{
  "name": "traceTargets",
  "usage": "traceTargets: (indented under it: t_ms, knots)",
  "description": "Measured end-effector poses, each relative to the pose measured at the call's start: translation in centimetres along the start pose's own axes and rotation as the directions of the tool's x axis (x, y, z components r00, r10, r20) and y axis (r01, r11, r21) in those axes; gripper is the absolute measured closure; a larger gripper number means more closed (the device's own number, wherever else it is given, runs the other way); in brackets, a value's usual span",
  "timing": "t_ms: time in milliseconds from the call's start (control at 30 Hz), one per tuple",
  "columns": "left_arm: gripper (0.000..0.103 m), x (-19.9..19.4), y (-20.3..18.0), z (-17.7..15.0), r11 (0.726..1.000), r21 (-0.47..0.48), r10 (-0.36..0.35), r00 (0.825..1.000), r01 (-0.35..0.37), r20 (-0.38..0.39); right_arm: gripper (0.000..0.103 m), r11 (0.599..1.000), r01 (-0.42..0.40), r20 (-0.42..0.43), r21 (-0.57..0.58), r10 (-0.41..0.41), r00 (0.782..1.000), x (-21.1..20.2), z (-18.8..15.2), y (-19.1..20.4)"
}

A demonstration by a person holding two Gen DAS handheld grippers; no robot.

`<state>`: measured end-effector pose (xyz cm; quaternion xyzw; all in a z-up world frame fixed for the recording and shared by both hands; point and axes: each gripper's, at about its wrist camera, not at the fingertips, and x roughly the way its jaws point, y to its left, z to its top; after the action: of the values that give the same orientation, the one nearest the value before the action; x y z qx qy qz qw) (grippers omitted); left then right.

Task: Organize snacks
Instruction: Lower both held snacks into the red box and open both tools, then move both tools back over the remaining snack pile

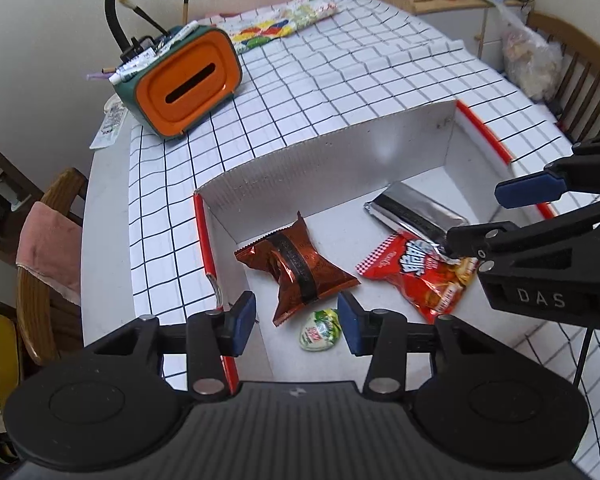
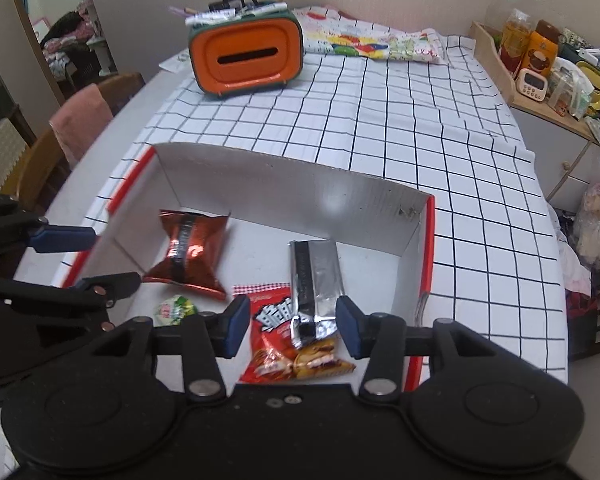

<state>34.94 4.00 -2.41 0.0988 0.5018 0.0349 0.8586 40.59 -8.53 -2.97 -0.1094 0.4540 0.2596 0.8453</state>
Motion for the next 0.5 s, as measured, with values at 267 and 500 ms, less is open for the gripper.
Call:
traceTargets:
  t_ms: [267,500]
  knots:
    - [0.055,-3.4,0.6,-2.5,0.999,-0.034,-0.036,0.997,0.038,0.073,0.047,1.000,-0.014,0.061,0.001,0.014,0.998,-3.9,-1.9,1.5]
    - [0.048,-6.4,1.4,-4.7,0.996,-0.073,-0.046,0.990,0.056,0.131,0.037,0.999,-0.033,0.104,0.026,0.030,0.994,-6.8,-3.8,2.4]
